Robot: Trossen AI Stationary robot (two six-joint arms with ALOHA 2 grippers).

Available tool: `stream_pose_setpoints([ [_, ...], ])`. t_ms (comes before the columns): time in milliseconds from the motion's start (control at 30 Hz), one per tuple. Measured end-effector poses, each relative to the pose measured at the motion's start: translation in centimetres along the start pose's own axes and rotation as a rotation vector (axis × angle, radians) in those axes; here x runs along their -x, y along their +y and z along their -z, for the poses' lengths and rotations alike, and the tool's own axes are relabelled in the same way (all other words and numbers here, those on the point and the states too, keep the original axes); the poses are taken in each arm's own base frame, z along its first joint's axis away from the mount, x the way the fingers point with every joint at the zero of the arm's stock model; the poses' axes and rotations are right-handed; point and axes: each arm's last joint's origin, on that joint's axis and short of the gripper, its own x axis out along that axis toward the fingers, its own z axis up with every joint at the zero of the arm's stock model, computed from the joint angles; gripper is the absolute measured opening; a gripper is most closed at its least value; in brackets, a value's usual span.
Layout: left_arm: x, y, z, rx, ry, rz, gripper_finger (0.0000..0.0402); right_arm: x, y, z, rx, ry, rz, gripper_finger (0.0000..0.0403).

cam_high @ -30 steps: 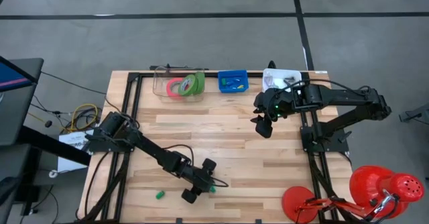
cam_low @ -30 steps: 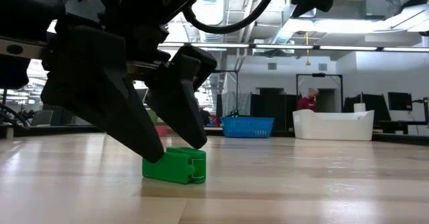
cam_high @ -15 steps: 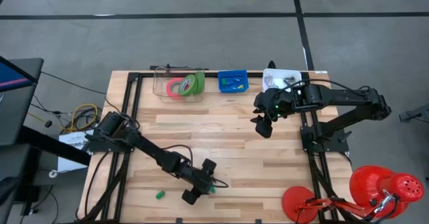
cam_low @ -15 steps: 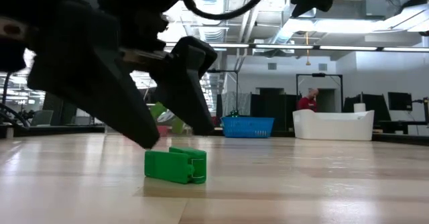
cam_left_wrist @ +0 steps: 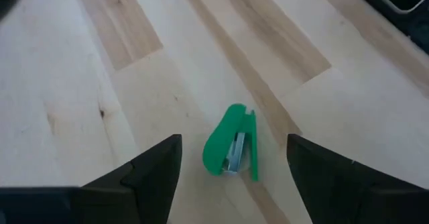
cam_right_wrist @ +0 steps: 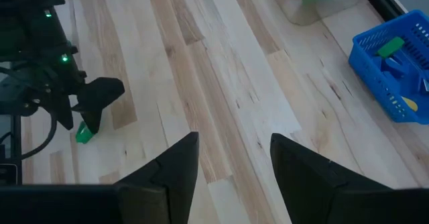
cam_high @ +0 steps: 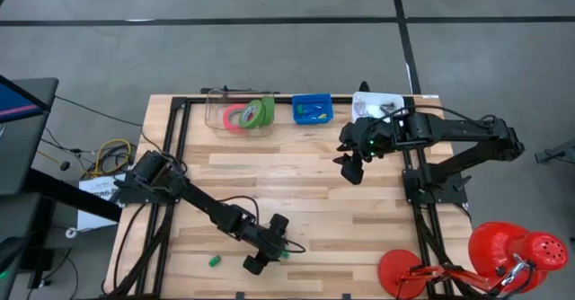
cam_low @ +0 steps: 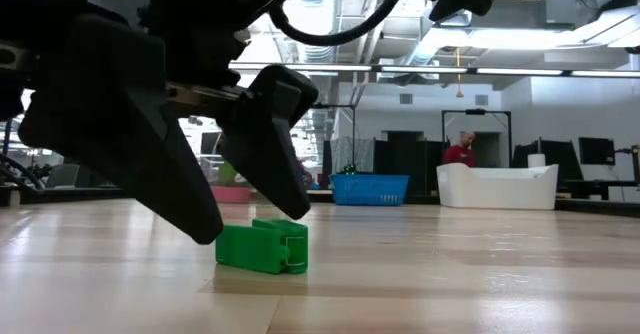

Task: Pick and place Stapler, Stapler remover, tape
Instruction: Put the green stapler into the blue bin

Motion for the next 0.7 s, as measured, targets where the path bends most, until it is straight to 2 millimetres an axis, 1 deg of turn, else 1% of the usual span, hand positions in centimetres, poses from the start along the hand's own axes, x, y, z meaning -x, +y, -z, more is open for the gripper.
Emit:
stream_pose_setpoints([
  [367,-0.21,0.34,0.20,0.001,0.007,-0.024,0.0234,0.00,-0.02,-0.03,0.002,-0.003,0.000,0.0177],
  [433,-0.53,0.30,0.41,0.002,0.013,-0.023,0.0230,0.00,-0.02,-0.04,0.002,-0.003,0.000,0.0177],
  [500,-0.58,0.21,0.64,0.002,0.028,-0.007,0.0228,0.00,-0.02,-0.03,0.002,-0.003,0.000,0.0177],
  [700,-0.53,-0.19,0.47,-0.034,0.015,0.025,0.0224,0.00,-0.02,-0.03,0.003,-0.003,0.000,0.0177],
])
